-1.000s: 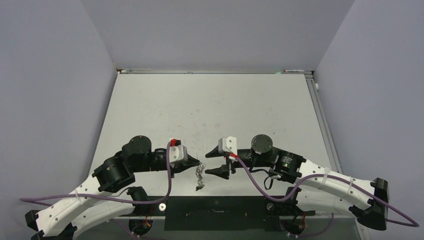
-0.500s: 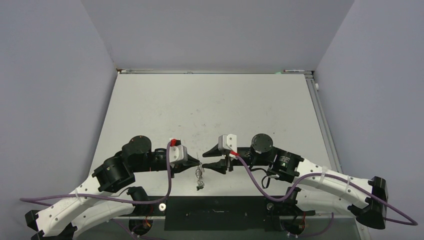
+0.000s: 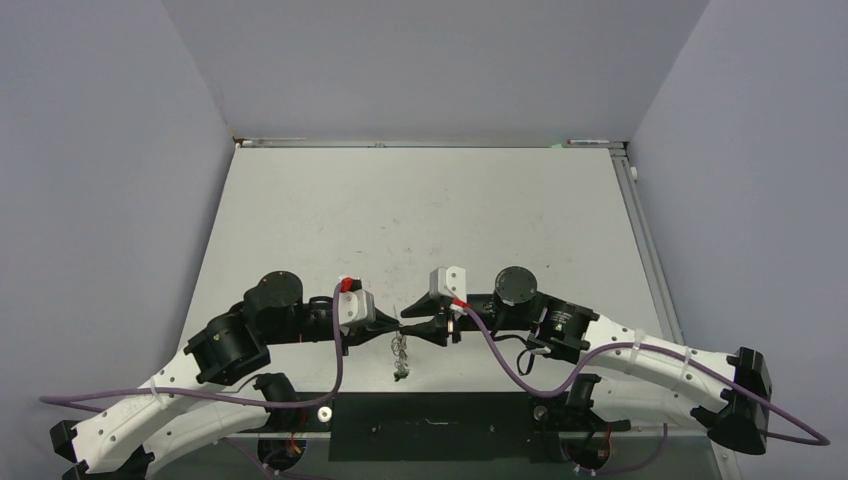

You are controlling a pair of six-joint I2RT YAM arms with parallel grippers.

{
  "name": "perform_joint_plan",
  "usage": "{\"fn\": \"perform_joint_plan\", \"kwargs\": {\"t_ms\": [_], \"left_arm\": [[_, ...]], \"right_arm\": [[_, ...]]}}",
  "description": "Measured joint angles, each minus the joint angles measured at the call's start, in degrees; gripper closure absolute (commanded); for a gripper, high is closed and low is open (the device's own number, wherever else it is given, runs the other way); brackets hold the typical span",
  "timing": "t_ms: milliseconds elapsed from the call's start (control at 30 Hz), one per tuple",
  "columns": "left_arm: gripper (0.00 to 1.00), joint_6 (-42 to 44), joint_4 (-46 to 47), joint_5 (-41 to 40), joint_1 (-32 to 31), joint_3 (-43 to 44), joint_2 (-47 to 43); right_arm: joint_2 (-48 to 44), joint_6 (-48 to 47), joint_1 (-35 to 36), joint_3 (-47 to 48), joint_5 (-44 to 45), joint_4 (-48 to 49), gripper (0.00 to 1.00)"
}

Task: Put the keys on the keyring

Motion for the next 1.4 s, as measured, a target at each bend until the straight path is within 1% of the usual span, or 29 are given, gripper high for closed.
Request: {"fn": "perform_joint_plan", "kwargs": {"t_ms": [200, 400, 467, 767, 833, 900, 1033, 1100, 1200, 1400], "left_arm": [[1.00, 0.0, 0.0, 0.0, 0.0, 0.0, 0.0], [1.00, 0.0, 0.1, -0.1, 0.2, 0.0, 0.0], [1.00, 0.0, 0.1, -0.2, 0.3, 0.0, -0.1], [1.00, 0.0, 0.1, -0.3, 0.3, -0.3, -0.2], [0.92, 0.0, 0.1, -0.2, 0.3, -0.3, -0.2], [0.80, 0.0, 0.3, -0.2, 0.3, -0.6, -0.2], [0.61, -0.3, 0.7, 0.0, 0.3, -0.6, -0.4], [0.54, -0.4, 0.7, -0.1, 0.3, -0.6, -0.9], [0.49, -0.4, 0.6, -0.9, 0.3, -0.6, -2.3], [0.49, 0.5, -0.6, -3.7, 0.2, 1.3, -3.8]], "right_arm": [[0.9, 0.2, 0.0, 0.0, -0.4, -0.1, 0.72], [1.0, 0.4, 0.0, 0.0, -0.6, -0.1, 0.91], [1.0, 0.4, 0.0, -0.1, -0.9, -0.1, 0.95], [1.0, 0.0, 0.0, -0.3, -0.9, -0.2, 0.95], [1.0, -0.3, 0.0, -0.3, -1.0, -0.3, 0.95], [1.0, -1.1, 0.0, 0.0, -1.0, -1.2, 0.95], [2.1, -3.0, 0.0, 2.6, -0.3, -7.3, 0.95], [2.8, -3.8, 0.0, 4.0, 0.1, -10.2, 0.95], [3.7, -5.0, 0.0, 6.6, 0.6, -14.7, 0.95], [7.3, -7.9, 0.1, 16.3, 1.8, -25.7, 0.95]]}}
